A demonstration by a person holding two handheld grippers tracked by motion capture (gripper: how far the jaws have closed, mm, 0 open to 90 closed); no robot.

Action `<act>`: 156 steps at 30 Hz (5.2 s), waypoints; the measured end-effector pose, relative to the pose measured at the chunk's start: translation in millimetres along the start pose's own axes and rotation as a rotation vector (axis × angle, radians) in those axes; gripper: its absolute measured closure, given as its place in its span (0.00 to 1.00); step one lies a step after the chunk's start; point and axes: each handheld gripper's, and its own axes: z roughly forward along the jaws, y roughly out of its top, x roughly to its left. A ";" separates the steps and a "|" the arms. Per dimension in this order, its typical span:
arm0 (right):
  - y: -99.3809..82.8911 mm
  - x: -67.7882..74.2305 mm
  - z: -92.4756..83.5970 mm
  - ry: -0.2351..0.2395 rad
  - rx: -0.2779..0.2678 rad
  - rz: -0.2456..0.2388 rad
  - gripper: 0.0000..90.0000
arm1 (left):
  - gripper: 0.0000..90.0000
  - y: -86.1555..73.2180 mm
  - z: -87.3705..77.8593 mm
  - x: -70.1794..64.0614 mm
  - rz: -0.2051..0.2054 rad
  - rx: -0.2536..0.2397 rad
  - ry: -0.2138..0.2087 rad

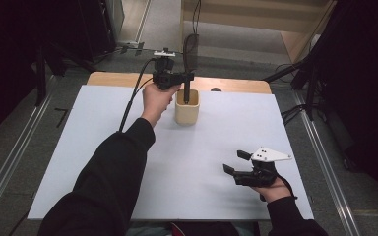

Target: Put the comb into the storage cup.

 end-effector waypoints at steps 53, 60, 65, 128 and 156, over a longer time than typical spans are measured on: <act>1.3 -1.4 3.8 0.007 0.004 -0.005 0.24 | 0.45 -27.8 4.2 6.4 0.055 0.014 0.031; 2.1 -0.5 4.8 0.011 0.006 -0.005 0.24 | 0.37 -24.2 -13.9 19.4 -0.014 0.020 0.011; 2.5 0.0 5.3 0.009 0.009 -0.007 0.24 | 0.37 -29.0 -21.8 23.8 -0.026 0.033 0.001; 2.1 3.1 9.2 0.008 0.029 -0.019 0.24 | 0.36 -104.2 -79.7 17.0 -0.028 0.120 -0.135; 1.4 2.3 10.2 0.005 0.040 -0.017 0.24 | 0.33 -131.7 -104.9 -5.4 0.002 0.161 -0.152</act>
